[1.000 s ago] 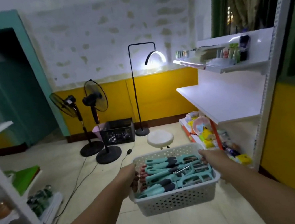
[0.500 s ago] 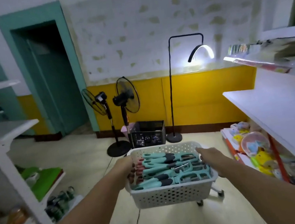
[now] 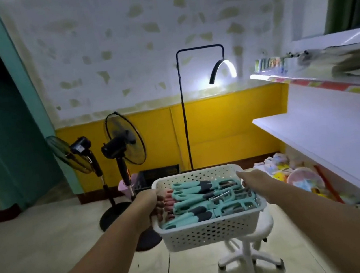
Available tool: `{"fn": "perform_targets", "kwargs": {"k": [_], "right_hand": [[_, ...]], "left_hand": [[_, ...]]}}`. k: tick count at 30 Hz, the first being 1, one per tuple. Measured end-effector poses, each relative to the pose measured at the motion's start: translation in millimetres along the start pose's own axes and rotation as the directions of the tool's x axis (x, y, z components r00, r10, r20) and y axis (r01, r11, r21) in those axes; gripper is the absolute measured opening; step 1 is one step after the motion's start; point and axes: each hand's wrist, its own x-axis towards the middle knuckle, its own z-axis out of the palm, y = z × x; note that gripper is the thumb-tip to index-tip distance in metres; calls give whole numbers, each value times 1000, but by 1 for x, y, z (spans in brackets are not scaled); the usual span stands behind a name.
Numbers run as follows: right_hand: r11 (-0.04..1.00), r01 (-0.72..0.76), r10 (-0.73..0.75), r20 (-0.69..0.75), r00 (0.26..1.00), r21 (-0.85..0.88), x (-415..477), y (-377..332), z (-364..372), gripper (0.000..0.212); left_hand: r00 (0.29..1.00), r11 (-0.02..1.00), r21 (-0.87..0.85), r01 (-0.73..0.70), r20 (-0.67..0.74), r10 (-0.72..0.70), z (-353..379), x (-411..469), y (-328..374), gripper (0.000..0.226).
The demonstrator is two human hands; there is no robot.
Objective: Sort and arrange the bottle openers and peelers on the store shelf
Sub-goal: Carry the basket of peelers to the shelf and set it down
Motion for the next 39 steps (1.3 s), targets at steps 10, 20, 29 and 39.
{"fn": "perform_targets", "kwargs": {"k": [10,20,29,39], "right_hand": [[999,-26,27,6,1000,-43,204,-63,42,42],[990,-106,91,-148,985,-93,360,-104,64,39],[974,-210,163,-383,909,-82,452,-120,66,43],[913,-404,312,-551,774,-52,534,-104,4,45]], "left_hand": [[999,995,99,-11,32,8,19,182,75,22],[987,970,244,-13,157,-27,45,385,126,24],[931,914,396,-84,359,-70,111,552,158,20],[785,782,577,-238,589,-195,219,634,196,10]]}}
